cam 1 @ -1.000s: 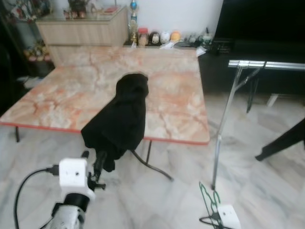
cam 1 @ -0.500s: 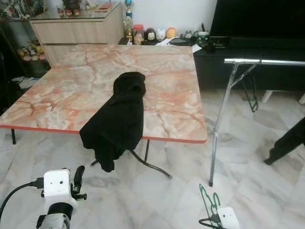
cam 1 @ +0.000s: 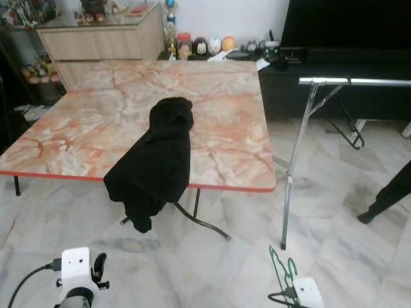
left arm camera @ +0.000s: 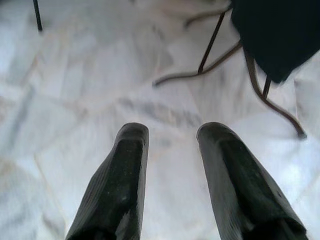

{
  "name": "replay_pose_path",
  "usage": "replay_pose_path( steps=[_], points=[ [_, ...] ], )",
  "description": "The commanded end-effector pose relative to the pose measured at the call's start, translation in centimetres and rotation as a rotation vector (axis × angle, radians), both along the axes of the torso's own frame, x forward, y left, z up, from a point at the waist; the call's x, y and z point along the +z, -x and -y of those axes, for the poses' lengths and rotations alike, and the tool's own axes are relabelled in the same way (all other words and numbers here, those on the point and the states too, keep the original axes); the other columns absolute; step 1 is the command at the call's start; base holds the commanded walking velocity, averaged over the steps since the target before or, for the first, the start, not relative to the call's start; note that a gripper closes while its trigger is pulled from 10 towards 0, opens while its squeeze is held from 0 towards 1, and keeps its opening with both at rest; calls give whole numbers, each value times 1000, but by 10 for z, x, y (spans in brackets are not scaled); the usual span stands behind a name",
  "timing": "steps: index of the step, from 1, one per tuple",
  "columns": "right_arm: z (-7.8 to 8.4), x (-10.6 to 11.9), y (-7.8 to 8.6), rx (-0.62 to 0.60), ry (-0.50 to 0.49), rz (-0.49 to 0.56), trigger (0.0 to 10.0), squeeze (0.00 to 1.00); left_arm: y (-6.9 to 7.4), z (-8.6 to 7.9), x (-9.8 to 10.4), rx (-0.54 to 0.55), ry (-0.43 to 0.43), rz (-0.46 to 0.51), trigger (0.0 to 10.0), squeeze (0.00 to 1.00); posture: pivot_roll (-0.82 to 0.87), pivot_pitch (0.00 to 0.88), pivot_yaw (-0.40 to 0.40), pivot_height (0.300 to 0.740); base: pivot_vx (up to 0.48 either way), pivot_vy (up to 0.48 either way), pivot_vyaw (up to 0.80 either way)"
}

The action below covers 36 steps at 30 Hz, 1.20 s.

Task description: Hang hanger

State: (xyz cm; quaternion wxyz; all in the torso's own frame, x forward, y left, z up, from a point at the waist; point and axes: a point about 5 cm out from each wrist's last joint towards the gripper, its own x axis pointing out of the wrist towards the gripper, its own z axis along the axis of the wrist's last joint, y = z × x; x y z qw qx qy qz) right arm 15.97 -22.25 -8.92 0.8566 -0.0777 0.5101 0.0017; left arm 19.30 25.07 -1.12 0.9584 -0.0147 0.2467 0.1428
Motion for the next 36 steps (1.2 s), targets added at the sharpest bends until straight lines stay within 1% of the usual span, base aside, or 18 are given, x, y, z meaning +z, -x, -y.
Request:
replay_pose_path(
  steps=[1, 5, 7, 9, 10, 14, 20, 22, 24, 25, 26, 27, 29, 31, 32, 33, 34, 36],
  points=[
    [-2, 0, -1, -14, -7, 12, 10000, 0, 7, -4, -18, 31, 47, -69, 10000, 0, -32, 0, 41, 740, 0, 0, 0],
    [-2, 0, -1, -14, -7, 13, 10000, 0, 9, -3, -30, 44, 85, -112, 10000, 0, -31, 0, 41, 740, 0, 0, 0],
    [-4, 0, -3, 3, -6, 21, 10000, 0, 16, 2, -47, -18, 39, -240, 10000, 0, -42, 0, 49, 740, 0, 0, 0],
    [-4, 0, -3, 5, -6, 22, 10000, 0, 16, 2, -49, -24, 34, -254, 10000, 0, -42, 0, 49, 740, 0, 0, 0],
    [-4, 0, -3, 5, -6, 22, 10000, 0, 16, 2, -50, -24, 35, -253, 10000, 0, -42, 0, 49, 740, 0, 0, 0],
    [-10, 4, -10, 283, 53, 14, 10000, 0, 3, -18, -28, -16, -2, -111, 10000, 0, -40, 0, 47, 740, 0, 0, 0],
    [-18, 5, -14, 487, 44, 9, 10000, 0, 9, -22, -24, -123, -60, -79, 10000, 0, -48, 0, 48, 740, 0, 0, 0],
    [-19, 6, -14, 492, 38, 15, 10000, 0, 11, -22, -25, -126, -59, -84, 10000, 0, -48, 0, 48, 740, 0, 0, 0],
    [-19, 12, -26, 514, 23, 47, 10000, 0, 17, -22, -32, -118, -50, -115, 10000, 0, -53, 0, 47, 740, 0, 0, 0],
    [-18, 27, -51, 547, 7, 111, 10000, 0, 23, -21, -38, -96, -29, -149, 10000, 0, -54, 0, 45, 740, 0, 0, 0],
    [-18, 34, -62, 555, 1, 138, 10000, 0, 25, -20, -41, -84, -20, -164, 10000, 0, -54, 0, 45, 740, 0, 0, 0],
    [-18, 34, -62, 555, 1, 138, 10000, 0, 25, -20, -41, -84, -20, -164, 10000, 0, -54, 0, 45, 740, 0, 0, 0],
    [-18, 36, -68, 469, 12, 160, 10000, 0, 32, -15, -51, -32, 27, -217, 10000, 0, -55, 0, 44, 740, 0, 0, 0],
    [-17, 33, -66, 255, -18, 178, 10000, 0, 39, -9, -59, 13, 77, -254, 10000, 0, -58, 0, 45, 740, 0, 0, 0],
    [-17, 33, -66, 255, -18, 178, 10000, 0, 39, -9, -59, 13, 77, -254, 10000, 0, -58, 0, 45, 740, 0, 0, 0],
    [-16, 28, -60, 34, -69, 179, 10000, 0, 44, -3, -64, 30, 106, -284, 10000, 0, -57, 0, 45, 740, 0, 0, 0],
    [-16, 25, -56, -47, -89, 168, 10000, 0, 45, 0, -66, 33, 115, -297, 10000, 0, -56, 0, 45, 740, 0, 0, 0],
    [-17, 21, -50, -116, -102, 143, 10000, 0, 47, 4, -69, 35, 121, -318, 10000, 0, -53, 0, 44, 740, 0, 0, 0]
  ],
)
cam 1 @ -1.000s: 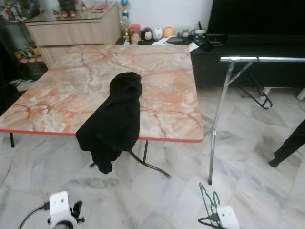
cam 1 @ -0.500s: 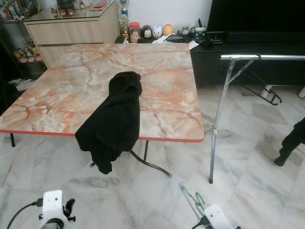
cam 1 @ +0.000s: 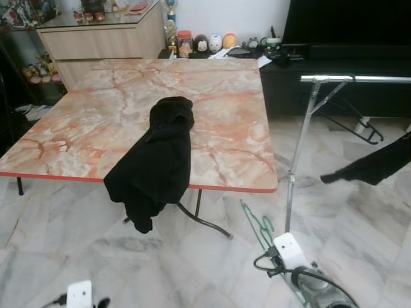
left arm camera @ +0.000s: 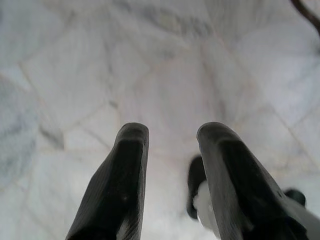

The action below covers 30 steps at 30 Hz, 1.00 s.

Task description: Hang hanger

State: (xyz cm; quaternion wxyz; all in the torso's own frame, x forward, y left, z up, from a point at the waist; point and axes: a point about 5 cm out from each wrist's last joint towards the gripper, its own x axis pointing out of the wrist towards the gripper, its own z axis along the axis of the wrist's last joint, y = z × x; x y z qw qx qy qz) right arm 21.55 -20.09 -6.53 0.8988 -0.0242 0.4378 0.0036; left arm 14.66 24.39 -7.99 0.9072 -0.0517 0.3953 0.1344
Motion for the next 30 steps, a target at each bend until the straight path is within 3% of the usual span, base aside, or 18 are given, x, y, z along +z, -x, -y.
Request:
replay_pose_path(
  steps=[1, 6, 17, 30],
  points=[
    [4, -5, 9, -75, -7, -40, 10000, 0, 1, -2, -2, 19, -1, -29, 10000, 0, -52, 0, 44, 740, 0, 0, 0],
    [0, -14, 24, -74, -17, -99, 10000, 0, 3, -2, -4, 21, -4, -61, 10000, 0, -57, 0, 47, 740, 0, 0, 0],
    [3, -18, 33, -60, 5, -131, 10000, 0, 5, -2, -6, -4, -8, -89, 10000, 0, -73, 0, 55, 740, 0, 0, 0],
    [0, -19, 34, -97, -21, -126, 10000, 0, 32, -9, -15, -17, -21, -191, 10000, 0, -63, 0, 60, 740, 0, -338, 0]
  ],
)
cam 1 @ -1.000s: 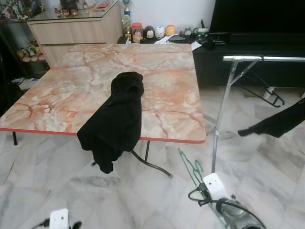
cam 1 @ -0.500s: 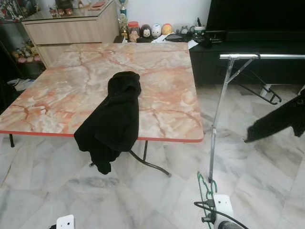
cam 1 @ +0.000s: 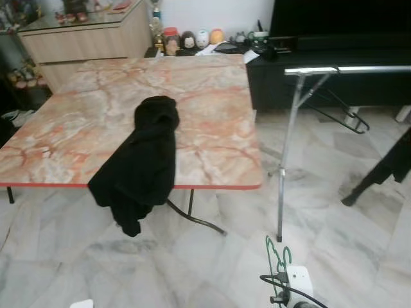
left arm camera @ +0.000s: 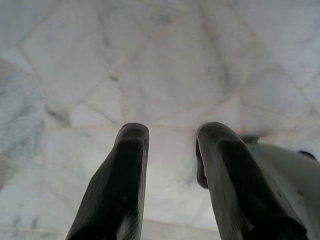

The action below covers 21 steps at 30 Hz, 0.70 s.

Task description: Hang hanger

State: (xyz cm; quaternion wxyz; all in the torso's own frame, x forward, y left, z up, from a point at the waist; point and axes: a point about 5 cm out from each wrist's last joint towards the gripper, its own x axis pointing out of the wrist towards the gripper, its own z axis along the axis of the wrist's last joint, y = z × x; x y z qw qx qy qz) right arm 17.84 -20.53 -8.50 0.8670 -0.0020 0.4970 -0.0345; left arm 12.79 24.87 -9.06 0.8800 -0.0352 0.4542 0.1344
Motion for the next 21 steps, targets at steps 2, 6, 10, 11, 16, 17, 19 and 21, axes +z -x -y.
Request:
replay_pose_path(
  steps=[2, 6, 10, 11, 16, 17, 19, 21],
  points=[
    [-4, 1, -3, -10, -15, 7, 10000, 0, 14, -3, -4, -4, -8, -61, 10000, 0, -64, 0, 58, 740, 0, -274, 0],
    [-1, 2, -4, -18, -5, 13, 10000, 0, 16, -4, -5, 6, -5, -71, 10000, 0, -63, 0, 51, 740, 0, -279, 0],
    [-1, 2, -4, -15, -5, 11, 10000, 0, 18, -4, -6, 12, -2, -79, 10000, 0, -62, 0, 48, 740, 0, -278, 0],
    [-1, 2, -4, -13, -4, 10, 10000, 0, 19, -4, -6, 12, -2, -81, 10000, 0, -62, 0, 48, 740, 0, -277, 0],
    [-1, 1, -4, -18, -2, -2, 10000, 0, 21, -4, -7, 19, 3, -88, 10000, 0, -59, 0, 45, 740, 0, -282, 0],
    [-1, 1, -4, -17, -2, -2, 10000, 0, 21, -4, -7, 19, 3, -88, 10000, 0, -59, 0, 45, 740, 0, -281, 0],
    [-2, 1, -3, 6, -3, -9, 10000, 0, 22, -5, -7, 21, 3, -88, 10000, 0, -60, 0, 44, 740, 0, -292, -788],
    [-3, 1, -3, 9, -4, -10, 10000, 0, 22, -5, -7, 21, 3, -88, 10000, 0, -60, 0, 44, 740, 0, -292, -788]
  ],
)
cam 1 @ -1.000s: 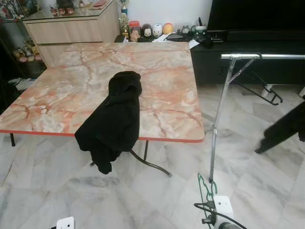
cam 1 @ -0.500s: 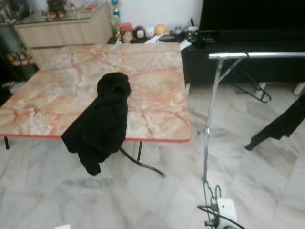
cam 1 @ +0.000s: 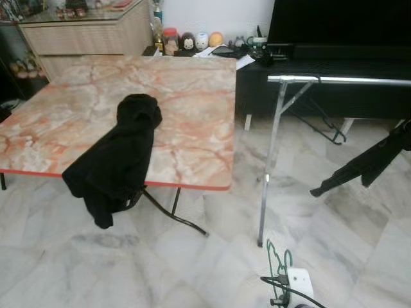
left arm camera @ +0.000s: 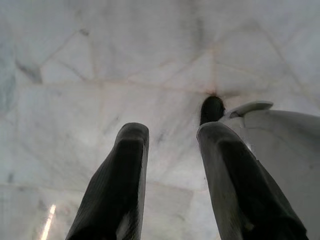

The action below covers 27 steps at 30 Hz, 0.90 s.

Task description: Hang hanger

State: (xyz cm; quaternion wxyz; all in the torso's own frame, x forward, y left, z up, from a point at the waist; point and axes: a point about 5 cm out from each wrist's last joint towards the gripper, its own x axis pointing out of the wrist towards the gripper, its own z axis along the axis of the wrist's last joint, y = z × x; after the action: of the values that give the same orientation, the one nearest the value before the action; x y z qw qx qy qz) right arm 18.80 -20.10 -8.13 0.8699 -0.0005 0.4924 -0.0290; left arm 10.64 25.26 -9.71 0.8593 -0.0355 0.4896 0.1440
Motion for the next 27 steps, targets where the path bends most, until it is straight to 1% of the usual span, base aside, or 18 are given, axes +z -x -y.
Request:
replay_pose_path(
  steps=[1, 2, 10, 27],
  points=[
    [1, -3, 6, -13, -2, -19, 10000, 0, 1, -1, 0, 2, 0, -8, 10000, 0, -60, 0, 44, 740, 0, -289, -769],
    [1, -3, 6, -17, -3, -19, 10000, 0, 1, -1, 0, 3, 0, -8, 10000, 0, -60, 0, 44, 740, 0, -289, -769],
    [-1, -3, 6, 3, -14, -22, 10000, 0, 3, -5, 0, 1, -5, -12, 10000, 0, -63, 0, 46, 740, 0, -289, 0],
    [-1, -2, 4, 9, -12, -16, 10000, 0, -1, 2, 0, 10, 1, -3, 10000, 0, -62, 0, 42, 740, 0, -291, 0]
  ],
)
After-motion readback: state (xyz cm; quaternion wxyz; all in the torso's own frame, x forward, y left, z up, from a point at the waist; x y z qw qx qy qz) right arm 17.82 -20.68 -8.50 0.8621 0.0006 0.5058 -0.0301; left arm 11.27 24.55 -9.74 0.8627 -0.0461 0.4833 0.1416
